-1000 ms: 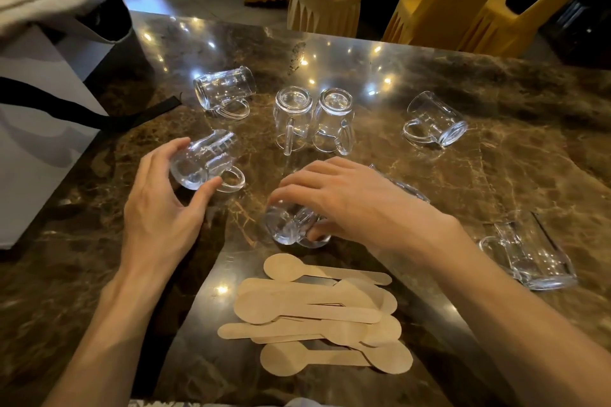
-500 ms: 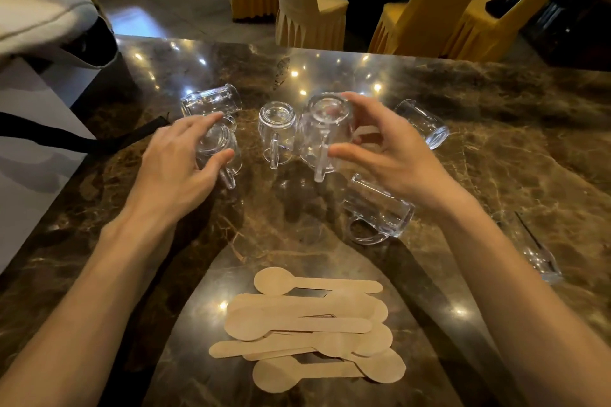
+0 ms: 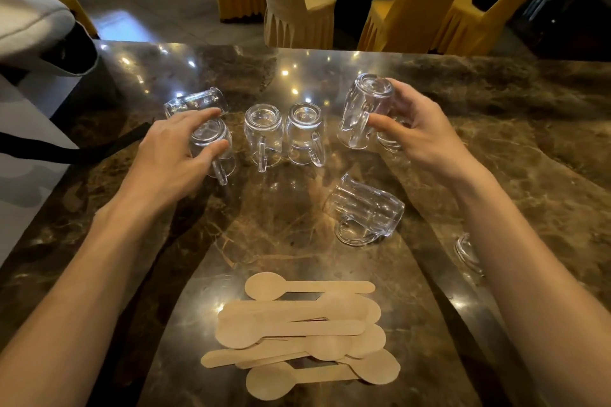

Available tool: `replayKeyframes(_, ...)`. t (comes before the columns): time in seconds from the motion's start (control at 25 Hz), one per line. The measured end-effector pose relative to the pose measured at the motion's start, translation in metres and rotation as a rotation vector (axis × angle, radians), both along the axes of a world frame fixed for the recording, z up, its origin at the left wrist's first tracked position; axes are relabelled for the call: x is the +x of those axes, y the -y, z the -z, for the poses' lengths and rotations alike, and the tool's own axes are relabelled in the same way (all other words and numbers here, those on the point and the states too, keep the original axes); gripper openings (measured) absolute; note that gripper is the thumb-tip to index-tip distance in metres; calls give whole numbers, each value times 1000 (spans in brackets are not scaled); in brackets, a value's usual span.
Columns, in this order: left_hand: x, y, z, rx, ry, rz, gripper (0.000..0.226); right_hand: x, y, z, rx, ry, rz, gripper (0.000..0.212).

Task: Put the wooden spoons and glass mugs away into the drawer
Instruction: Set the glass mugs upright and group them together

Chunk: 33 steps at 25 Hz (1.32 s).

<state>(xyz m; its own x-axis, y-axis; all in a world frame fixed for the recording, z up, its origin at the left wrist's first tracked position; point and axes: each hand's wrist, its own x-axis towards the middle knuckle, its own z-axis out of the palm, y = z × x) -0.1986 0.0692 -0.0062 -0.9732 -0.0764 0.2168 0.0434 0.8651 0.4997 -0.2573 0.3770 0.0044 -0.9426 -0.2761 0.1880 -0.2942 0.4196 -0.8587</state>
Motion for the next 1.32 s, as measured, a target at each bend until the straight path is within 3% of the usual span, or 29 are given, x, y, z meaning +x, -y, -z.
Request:
replayKeyframes(0.44, -11, 0, -3, 44, 26, 23, 49, -13, 5, 26, 110, 113, -60, 52)
replayKeyframes(1.04, -15, -4, 4, 136, -19, 57, 47, -15, 9, 35, 79, 152, -102, 63)
replayKeyframes(1.32, -17, -6, 6, 131, -27, 68, 48, -14, 11, 32, 111, 163, -89, 58)
